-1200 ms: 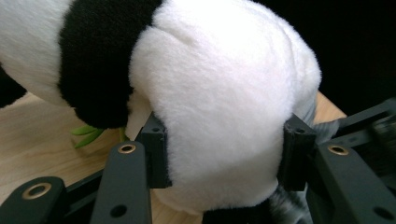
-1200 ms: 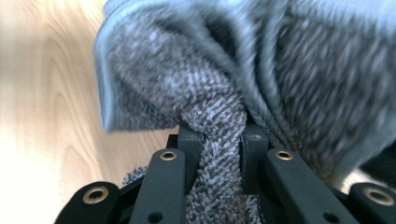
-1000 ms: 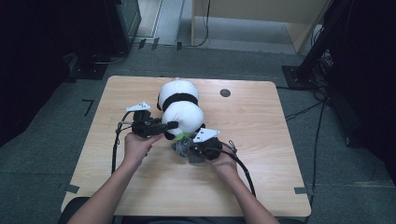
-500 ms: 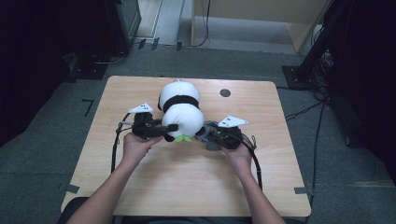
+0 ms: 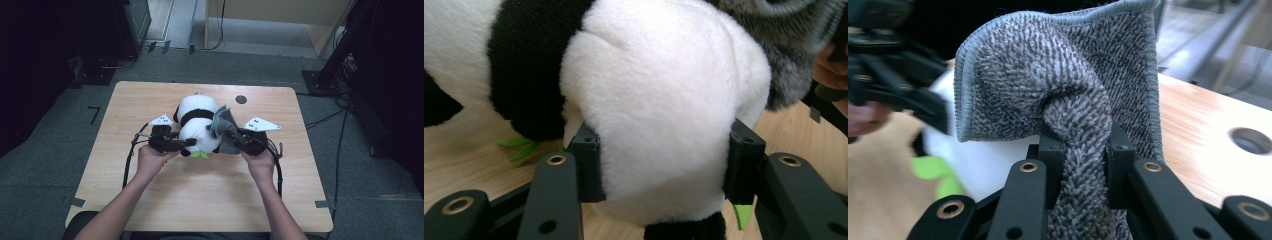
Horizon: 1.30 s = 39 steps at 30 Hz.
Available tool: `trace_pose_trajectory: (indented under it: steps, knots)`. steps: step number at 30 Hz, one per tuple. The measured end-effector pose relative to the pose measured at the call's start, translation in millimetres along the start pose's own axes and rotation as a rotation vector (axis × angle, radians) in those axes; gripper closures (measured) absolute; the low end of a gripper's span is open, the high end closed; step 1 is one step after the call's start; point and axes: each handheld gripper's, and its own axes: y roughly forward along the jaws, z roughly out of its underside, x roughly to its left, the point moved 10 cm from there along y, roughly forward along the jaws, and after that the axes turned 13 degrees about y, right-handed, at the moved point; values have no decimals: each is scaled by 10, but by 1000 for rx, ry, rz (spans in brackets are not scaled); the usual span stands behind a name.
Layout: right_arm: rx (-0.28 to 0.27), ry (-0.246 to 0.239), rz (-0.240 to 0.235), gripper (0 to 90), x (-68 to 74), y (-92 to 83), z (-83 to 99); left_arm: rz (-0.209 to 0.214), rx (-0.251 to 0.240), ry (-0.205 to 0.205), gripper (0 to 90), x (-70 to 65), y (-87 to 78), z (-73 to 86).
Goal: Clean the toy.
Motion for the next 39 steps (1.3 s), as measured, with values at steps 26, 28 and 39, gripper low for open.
trace_pose_trajectory:
  steps: [26,28,39]
  knots:
    - [157,-166,-189,769,717,476,559,-58,-32,-72,485,150,-127,-43]
    - [174,-184,-180,768,697,504,619,-68,-24,-55,485,158,-131,-47]
    - [220,-209,-119,770,458,568,747,3,-81,-100,481,138,-242,-153]
